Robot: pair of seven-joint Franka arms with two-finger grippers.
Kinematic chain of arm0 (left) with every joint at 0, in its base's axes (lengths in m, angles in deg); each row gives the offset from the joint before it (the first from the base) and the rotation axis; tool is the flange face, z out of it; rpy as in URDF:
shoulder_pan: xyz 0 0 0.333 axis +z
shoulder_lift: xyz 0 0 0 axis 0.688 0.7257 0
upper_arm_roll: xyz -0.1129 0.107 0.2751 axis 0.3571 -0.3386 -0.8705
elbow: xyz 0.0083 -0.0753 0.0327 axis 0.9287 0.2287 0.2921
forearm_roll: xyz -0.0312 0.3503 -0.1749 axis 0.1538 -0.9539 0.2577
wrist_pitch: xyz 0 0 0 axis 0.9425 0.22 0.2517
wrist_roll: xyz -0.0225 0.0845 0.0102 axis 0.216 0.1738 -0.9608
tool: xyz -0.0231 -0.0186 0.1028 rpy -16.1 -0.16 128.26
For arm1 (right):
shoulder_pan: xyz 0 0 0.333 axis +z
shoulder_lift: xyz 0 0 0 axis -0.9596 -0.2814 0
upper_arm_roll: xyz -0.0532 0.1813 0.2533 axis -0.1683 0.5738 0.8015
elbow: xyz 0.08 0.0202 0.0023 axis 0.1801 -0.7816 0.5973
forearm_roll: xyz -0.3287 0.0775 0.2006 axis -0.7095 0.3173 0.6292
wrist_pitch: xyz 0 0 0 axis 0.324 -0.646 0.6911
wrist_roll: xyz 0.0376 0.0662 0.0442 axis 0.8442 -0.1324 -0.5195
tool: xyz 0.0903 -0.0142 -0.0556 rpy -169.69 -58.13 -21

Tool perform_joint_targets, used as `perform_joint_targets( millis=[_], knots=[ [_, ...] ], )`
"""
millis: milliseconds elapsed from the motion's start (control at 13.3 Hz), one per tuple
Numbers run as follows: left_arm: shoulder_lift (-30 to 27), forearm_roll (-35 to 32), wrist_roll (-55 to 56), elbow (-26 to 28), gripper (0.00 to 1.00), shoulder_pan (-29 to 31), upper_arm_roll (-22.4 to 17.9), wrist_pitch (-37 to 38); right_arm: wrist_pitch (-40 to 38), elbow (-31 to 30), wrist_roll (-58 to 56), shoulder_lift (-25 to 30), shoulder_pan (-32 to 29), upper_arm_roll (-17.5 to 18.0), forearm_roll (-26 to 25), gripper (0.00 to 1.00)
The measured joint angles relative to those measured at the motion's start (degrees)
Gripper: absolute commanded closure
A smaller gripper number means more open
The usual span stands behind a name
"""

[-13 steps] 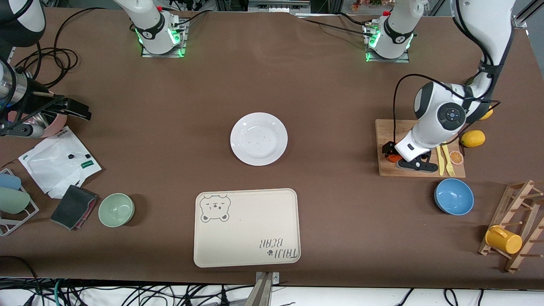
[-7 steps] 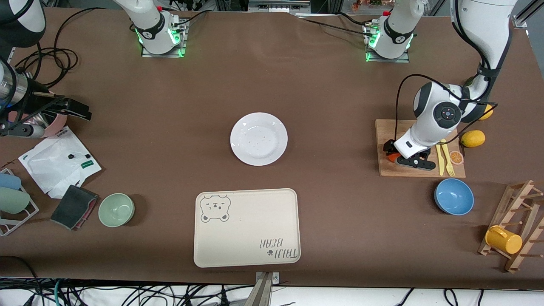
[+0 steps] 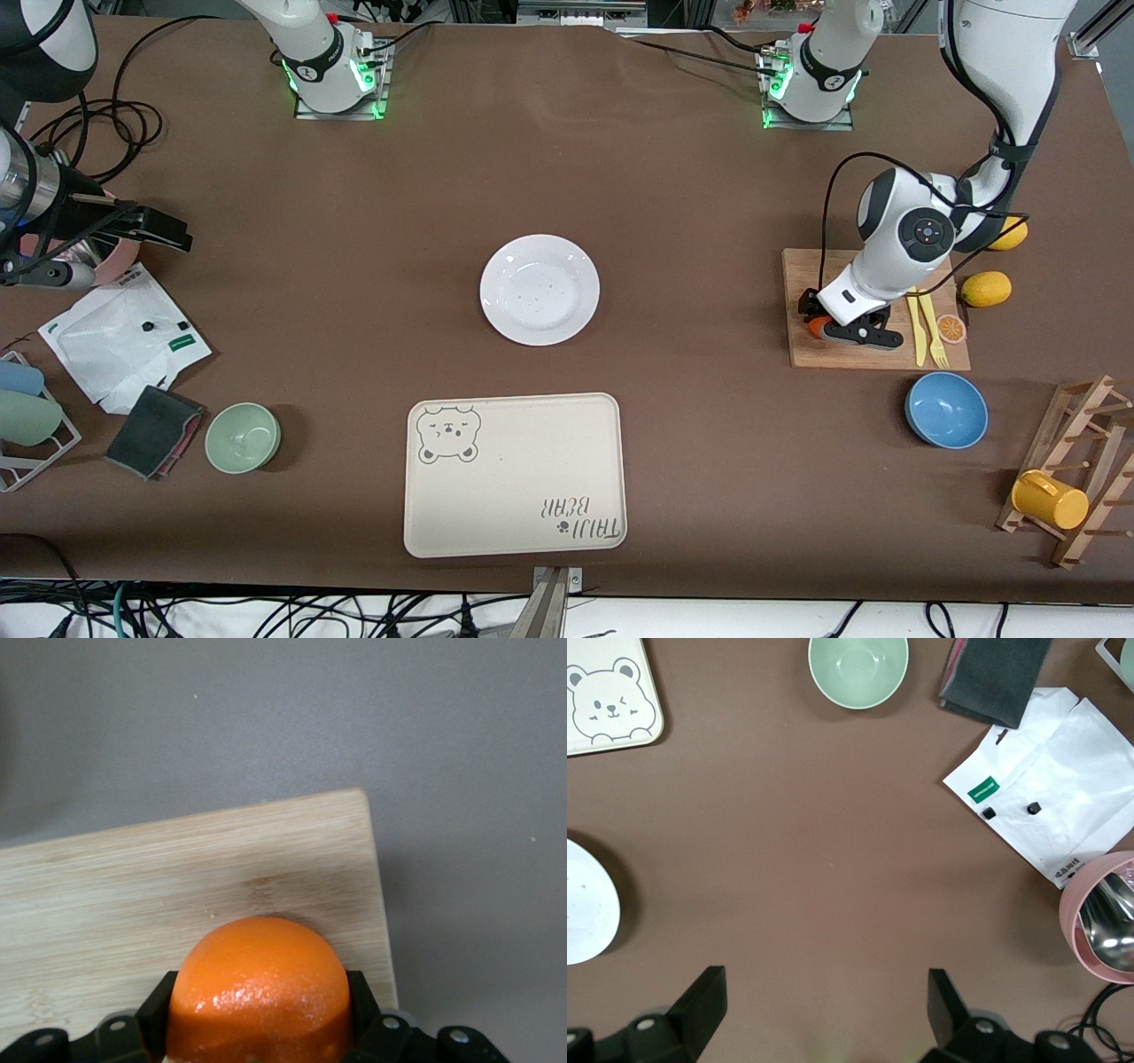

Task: Place orange and plate with both arms
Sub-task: 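Carry the orange with the left gripper and lower it onto the white plate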

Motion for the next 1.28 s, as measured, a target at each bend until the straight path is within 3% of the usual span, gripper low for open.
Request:
perform_joint_targets(
  millis=[301, 677, 903, 1280],
  knots=[
    [-2.67, 0.00, 2.37, -2.27, 0.80, -0.13, 2.43, 3.86, 0.00, 0.00, 0.00, -0.01, 0.00, 0.00, 0.00, 0.00],
    [-4.93, 0.03, 12.90, -19.39, 0.78, -2.53, 10.48, 28.70, -0.01, 0.00, 0.00, -0.02, 0.00, 0.00, 0.00, 0.00],
    [-1.80, 2.10, 29.80, -25.74, 0.78, -11.17, 11.55, 30.10, -0.02, 0.00, 0.00, -0.02, 0.01, 0.01, 0.00, 0.00],
    [8.65, 5.03, 56.47, -37.51, 0.78, -27.73, 11.83, 29.60, -0.08, 0.00, -0.45, -0.06, 0.02, 0.02, 0.00, 0.00]
  ],
)
